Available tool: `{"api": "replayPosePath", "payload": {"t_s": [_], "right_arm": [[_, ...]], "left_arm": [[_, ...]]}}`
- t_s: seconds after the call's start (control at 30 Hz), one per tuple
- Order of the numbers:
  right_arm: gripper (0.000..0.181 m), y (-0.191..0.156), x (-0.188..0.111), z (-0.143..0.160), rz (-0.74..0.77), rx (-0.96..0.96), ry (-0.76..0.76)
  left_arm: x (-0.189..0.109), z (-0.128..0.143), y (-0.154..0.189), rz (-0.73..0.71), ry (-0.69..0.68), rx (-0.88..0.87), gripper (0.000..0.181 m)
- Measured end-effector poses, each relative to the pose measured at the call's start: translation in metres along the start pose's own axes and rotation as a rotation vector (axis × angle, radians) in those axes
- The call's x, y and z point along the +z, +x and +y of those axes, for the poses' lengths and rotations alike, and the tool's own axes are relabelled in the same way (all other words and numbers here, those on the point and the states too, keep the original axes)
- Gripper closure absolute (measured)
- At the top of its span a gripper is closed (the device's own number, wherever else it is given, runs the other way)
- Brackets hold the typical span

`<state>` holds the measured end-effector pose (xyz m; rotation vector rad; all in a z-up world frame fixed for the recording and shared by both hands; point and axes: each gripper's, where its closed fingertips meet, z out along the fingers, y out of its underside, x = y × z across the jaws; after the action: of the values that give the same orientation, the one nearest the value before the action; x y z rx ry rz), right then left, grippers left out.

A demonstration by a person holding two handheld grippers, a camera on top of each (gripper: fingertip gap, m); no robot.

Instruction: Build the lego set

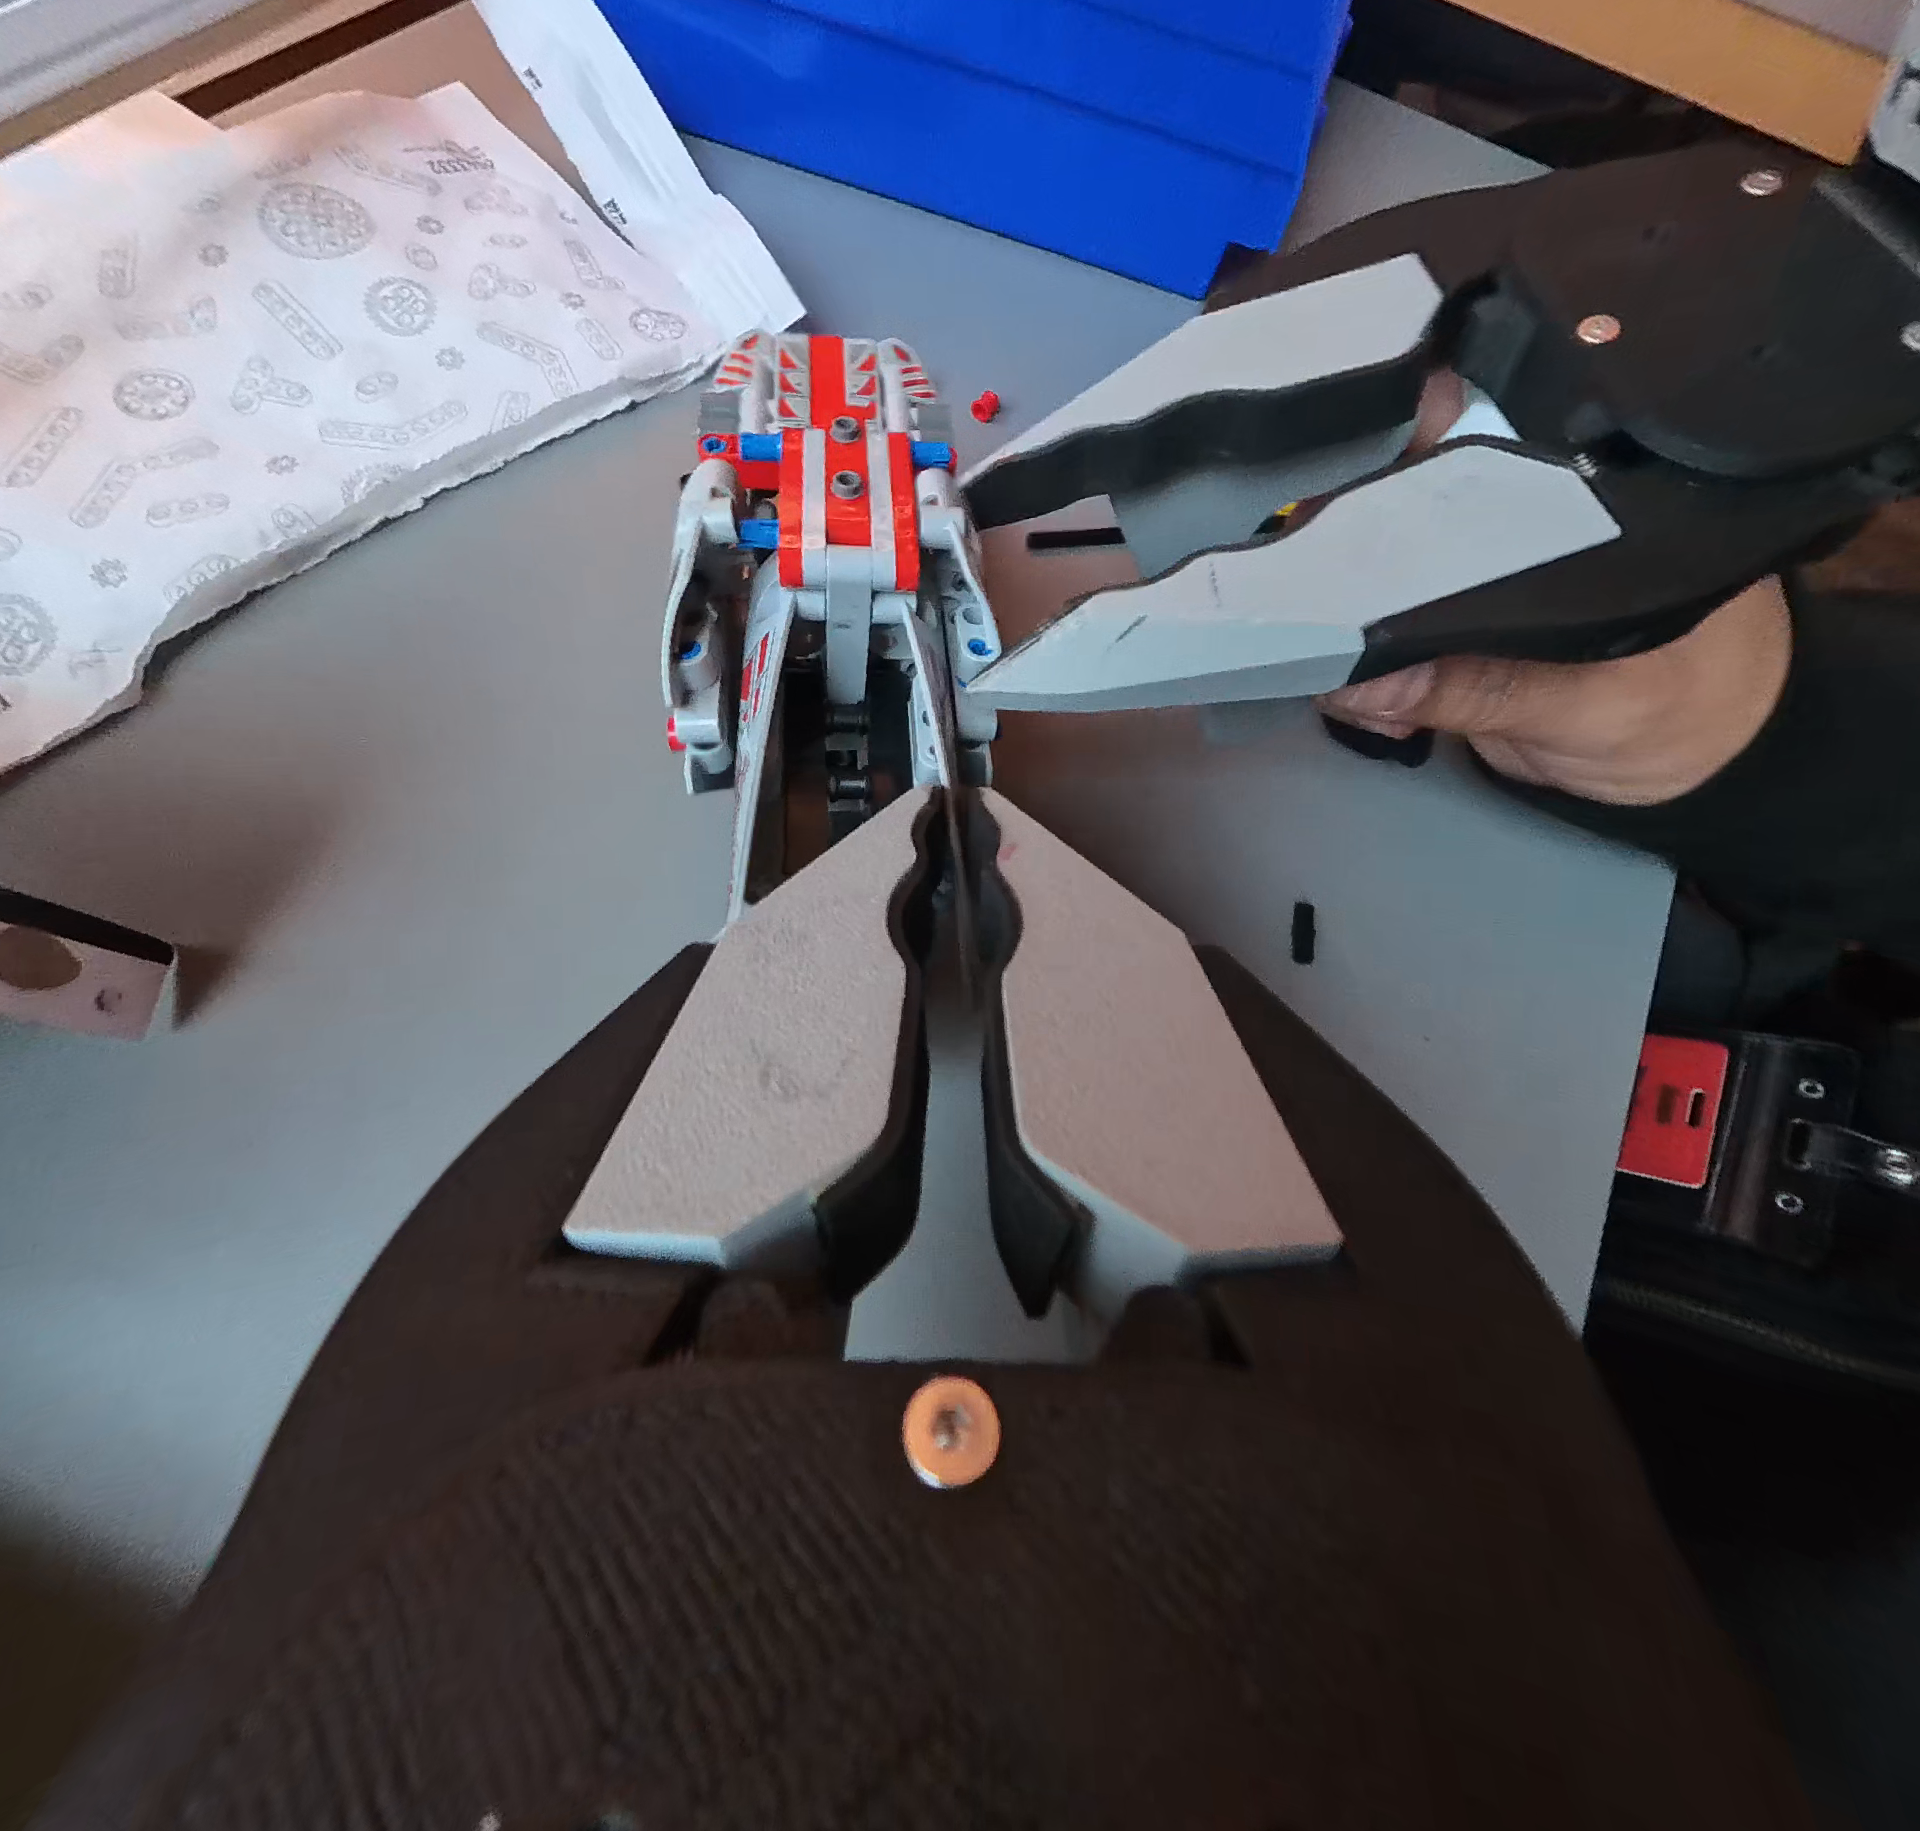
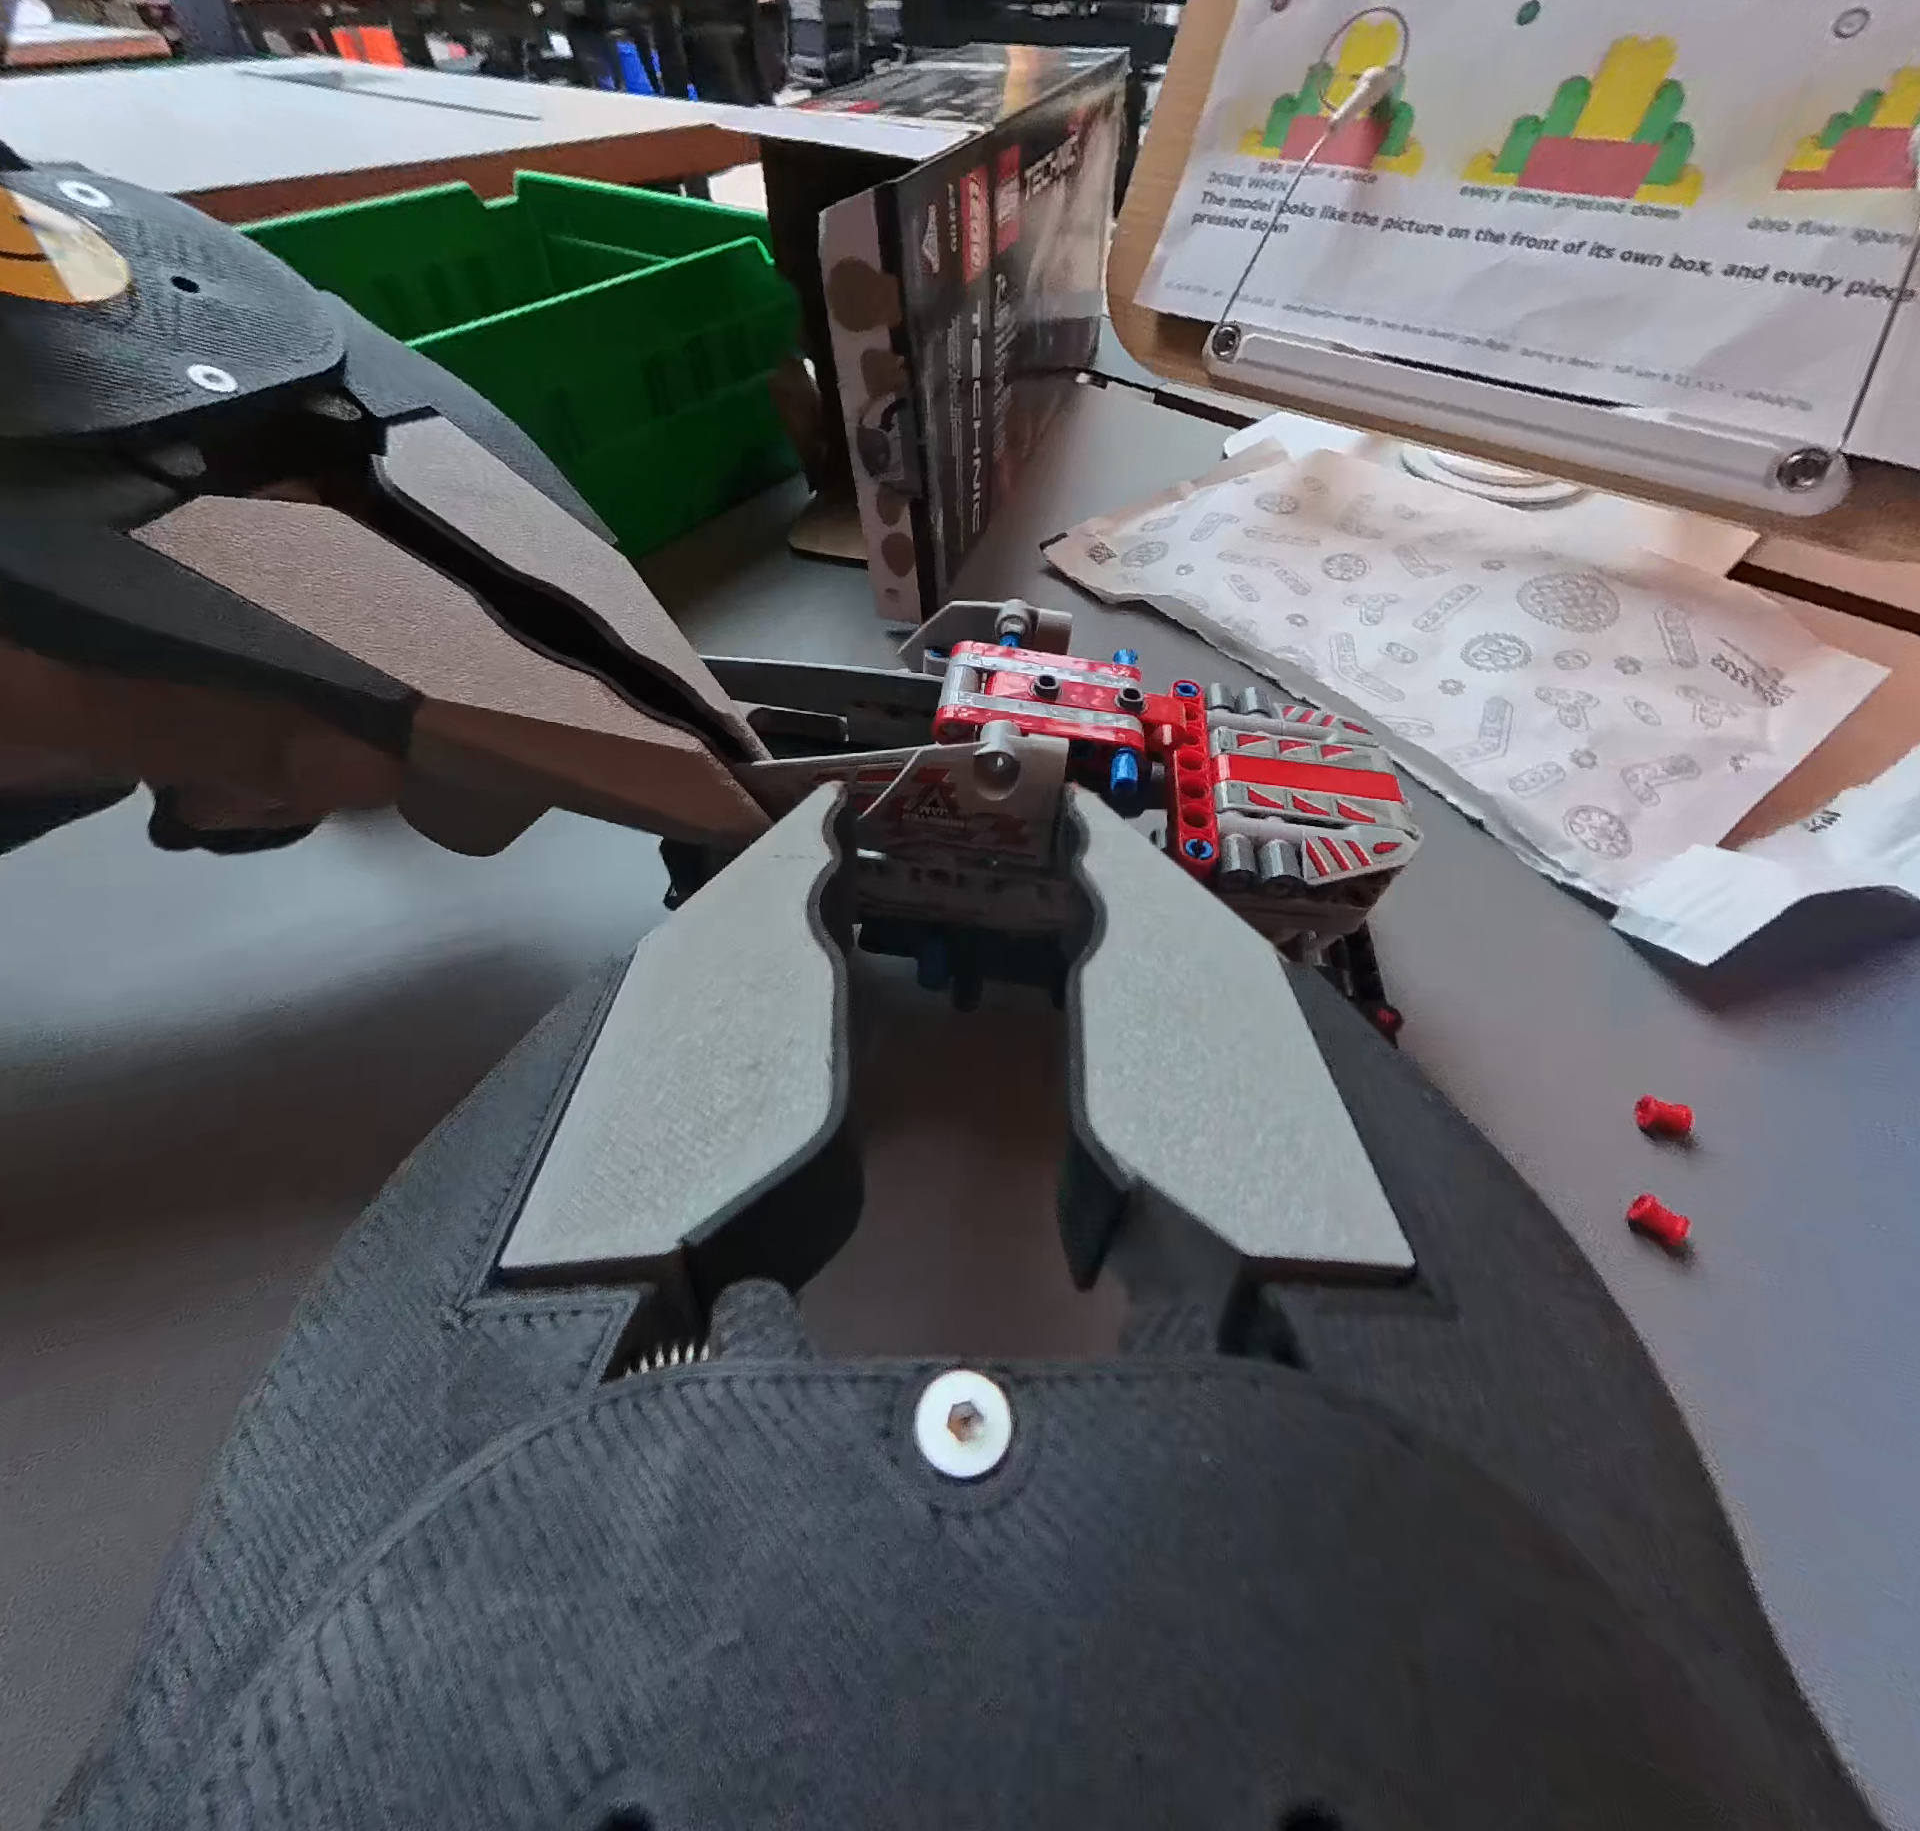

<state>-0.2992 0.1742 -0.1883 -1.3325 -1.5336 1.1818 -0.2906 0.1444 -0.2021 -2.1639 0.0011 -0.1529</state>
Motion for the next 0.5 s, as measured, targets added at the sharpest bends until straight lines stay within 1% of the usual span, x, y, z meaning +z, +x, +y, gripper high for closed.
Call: {"api": "replayPosePath", "payload": {"t_s": [0.23, 0.43, 0.5], "right_arm": [[0.145, 0.004, -0.003, 0.001, 0.089, -0.088, -0.013], [0.153, 0.007, -0.005, -0.002, -0.027, 0.061, 0.017], [0.155, 0.009, -0.006, -0.004, -0.050, 0.101, 0.028]], "left_arm": [[0.005, -0.002, 0.000, -0.049, 0.009, 0.001, 0.181], [0.007, -0.002, 0.009, -0.011, 0.004, 0.025, 0.179], [0.008, -0.003, 0.014, 0.009, -0.002, 0.038, 0.173]]}}
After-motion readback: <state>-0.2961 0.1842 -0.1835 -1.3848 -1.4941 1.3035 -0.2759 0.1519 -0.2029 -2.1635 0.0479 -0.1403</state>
